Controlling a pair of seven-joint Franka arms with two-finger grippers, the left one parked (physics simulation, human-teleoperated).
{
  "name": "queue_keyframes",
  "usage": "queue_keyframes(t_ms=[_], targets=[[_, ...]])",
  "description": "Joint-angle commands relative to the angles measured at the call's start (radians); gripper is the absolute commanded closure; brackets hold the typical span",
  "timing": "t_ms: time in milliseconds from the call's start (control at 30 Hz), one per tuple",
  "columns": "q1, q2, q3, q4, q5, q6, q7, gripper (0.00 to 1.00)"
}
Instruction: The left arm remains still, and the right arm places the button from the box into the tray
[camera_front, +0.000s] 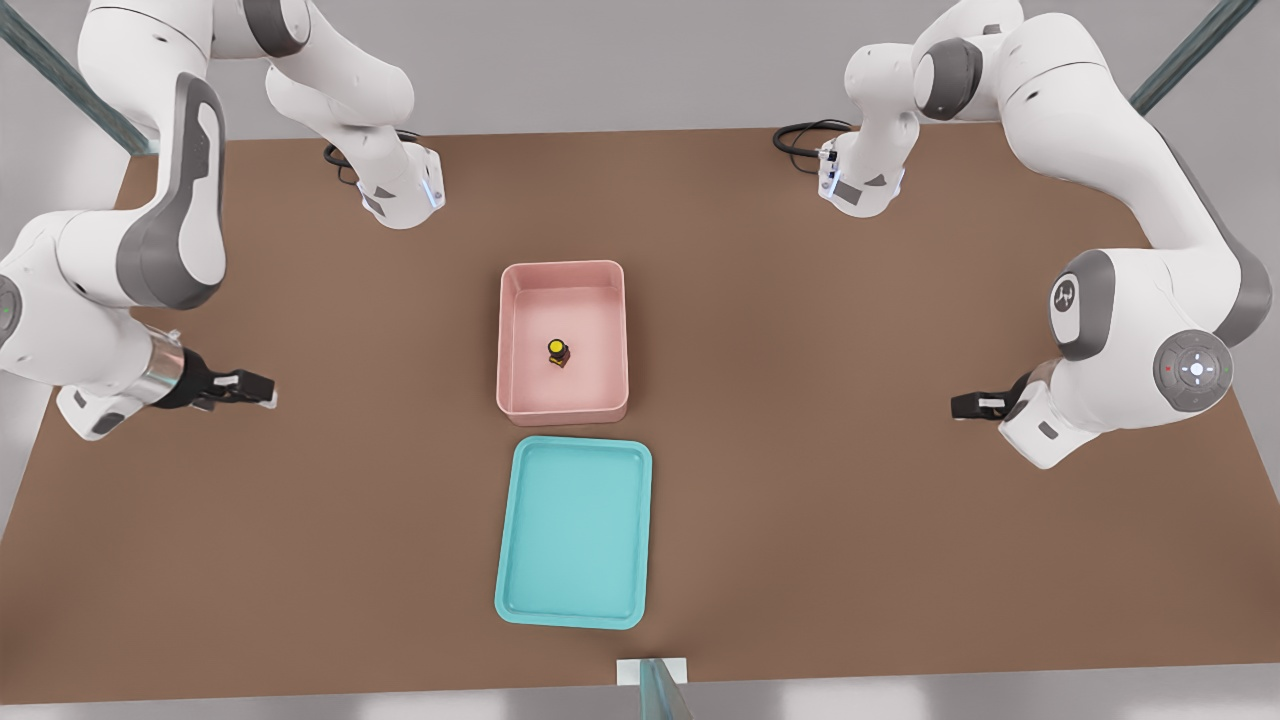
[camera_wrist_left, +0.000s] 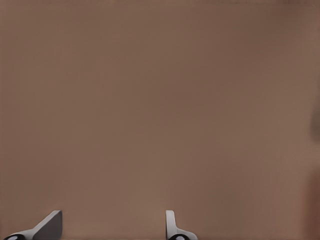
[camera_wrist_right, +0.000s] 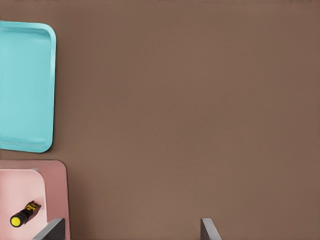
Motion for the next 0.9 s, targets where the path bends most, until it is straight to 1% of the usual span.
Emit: queue_keyframes(t_ms=[0,33,67,100,133,167,200,233,267,300,333,367,400,433,467,500,533,567,600,667,700,733,767,800,867], targets=[[0.000,-0.001,0.000,0.002,0.001,0.026,-0.093,0.00],[0.003,-0.001,0.001,0.004,0.001,0.026,-0.090,0.00],[0.054,-0.004,0.090,0.031,-0.005,-0.014,-0.082,0.00],[0.172,-0.004,0.156,0.068,-0.007,0.011,-0.081,0.00],[0.270,-0.001,0.161,0.077,-0.066,0.063,-0.055,0.00],[0.428,0.024,0.156,0.080,-0.202,0.060,-0.004,0.00],[0.466,0.028,0.179,0.073,-0.017,0.040,0.266,0.00],[0.558,0.024,0.181,0.068,0.001,-0.018,0.506,0.00],[0.641,0.025,0.185,0.059,-0.001,-0.041,0.568,0.00],[0.675,0.024,0.190,0.018,0.002,-0.043,0.634,0.00],[0.736,0.019,0.188,-0.087,0.016,0.126,0.913,0.00],[0.842,-0.010,0.188,-0.280,0.018,0.397,1.126,0.00],[0.888,-0.010,0.184,-0.364,0.004,0.470,1.140,0.00],[0.894,-0.010,0.145,-0.465,-0.008,0.520,1.120,0.00],[0.917,-0.002,0.078,-0.519,-0.008,0.603,1.048,0.00],[0.928,0.002,0.013,-0.526,0.006,0.595,0.924,0.00],[0.930,-0.001,-0.039,-0.524,0.084,0.575,0.823,0.00],[0.939,0.001,-0.082,-0.519,0.117,0.559,0.758,0.00],[0.942,0.004,-0.099,-0.512,0.117,0.548,0.757,0.00],[0.953,0.013,-0.094,-0.524,0.114,0.558,0.741,0.00],[0.963,0.013,-0.094,-0.545,0.110,0.580,0.737,0.00],[0.966,0.010,-0.096,-0.596,0.108,0.651,0.717,0.00],[0.966,0.010,-0.117,-0.605,0.108,0.654,0.683,0.00],[0.965,0.008,-0.119,-0.637,0.108,0.684,0.654,0.00],[0.965,0.007,-0.149,-0.662,0.110,0.712,0.602,0.00]])
